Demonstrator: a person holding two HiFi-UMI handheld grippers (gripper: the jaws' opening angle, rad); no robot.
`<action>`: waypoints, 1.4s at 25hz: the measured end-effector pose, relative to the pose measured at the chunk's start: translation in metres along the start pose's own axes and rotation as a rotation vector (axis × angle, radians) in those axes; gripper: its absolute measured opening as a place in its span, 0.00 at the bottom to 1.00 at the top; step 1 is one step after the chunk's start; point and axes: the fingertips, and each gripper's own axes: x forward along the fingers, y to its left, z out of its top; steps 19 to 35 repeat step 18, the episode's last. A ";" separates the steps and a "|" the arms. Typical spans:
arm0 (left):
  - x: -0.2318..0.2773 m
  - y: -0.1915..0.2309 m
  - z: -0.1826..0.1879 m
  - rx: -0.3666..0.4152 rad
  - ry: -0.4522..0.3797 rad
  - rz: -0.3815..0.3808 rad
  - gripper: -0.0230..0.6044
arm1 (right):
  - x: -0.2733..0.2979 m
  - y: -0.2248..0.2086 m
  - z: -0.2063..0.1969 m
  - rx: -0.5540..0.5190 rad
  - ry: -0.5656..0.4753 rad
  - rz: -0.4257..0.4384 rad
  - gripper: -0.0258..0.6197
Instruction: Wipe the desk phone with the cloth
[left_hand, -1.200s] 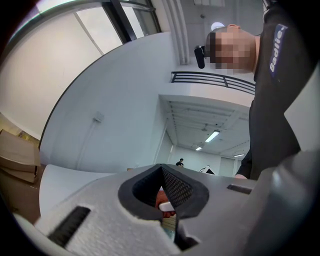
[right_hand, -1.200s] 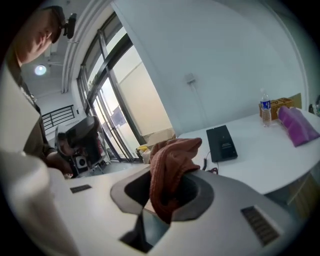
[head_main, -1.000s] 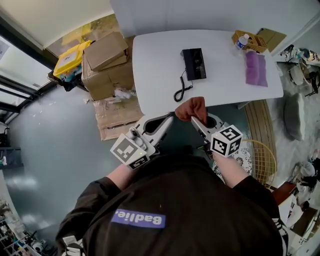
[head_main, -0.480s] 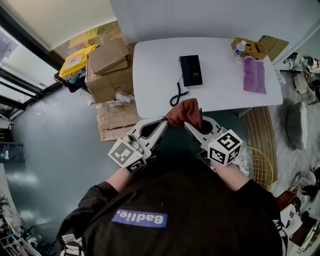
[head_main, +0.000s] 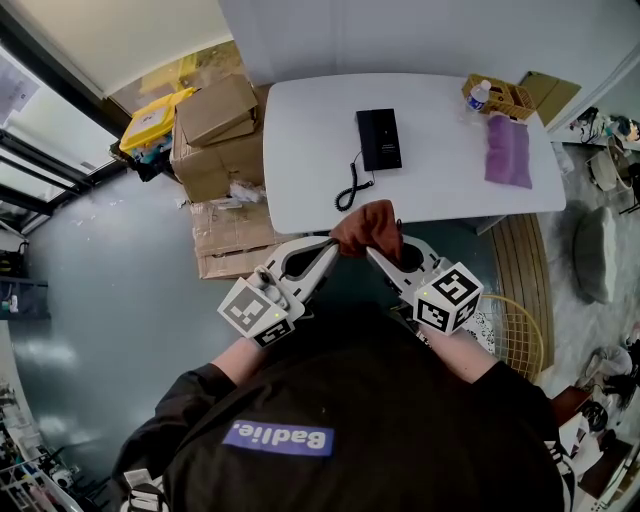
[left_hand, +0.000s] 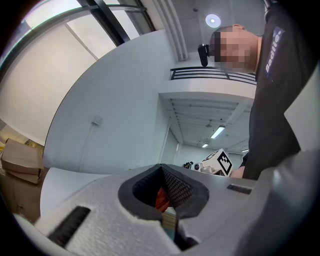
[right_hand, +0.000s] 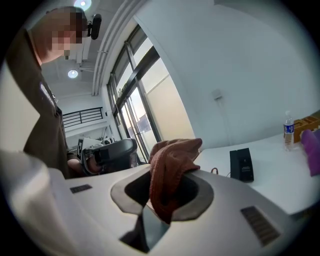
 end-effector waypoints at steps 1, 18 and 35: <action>0.000 -0.002 0.000 0.000 0.000 -0.002 0.05 | -0.001 0.000 0.000 0.003 -0.002 -0.001 0.18; 0.002 -0.016 -0.003 0.005 0.003 -0.032 0.05 | -0.012 0.003 -0.006 0.017 -0.016 -0.015 0.18; 0.002 -0.016 -0.003 0.005 0.003 -0.032 0.05 | -0.012 0.003 -0.006 0.017 -0.016 -0.015 0.18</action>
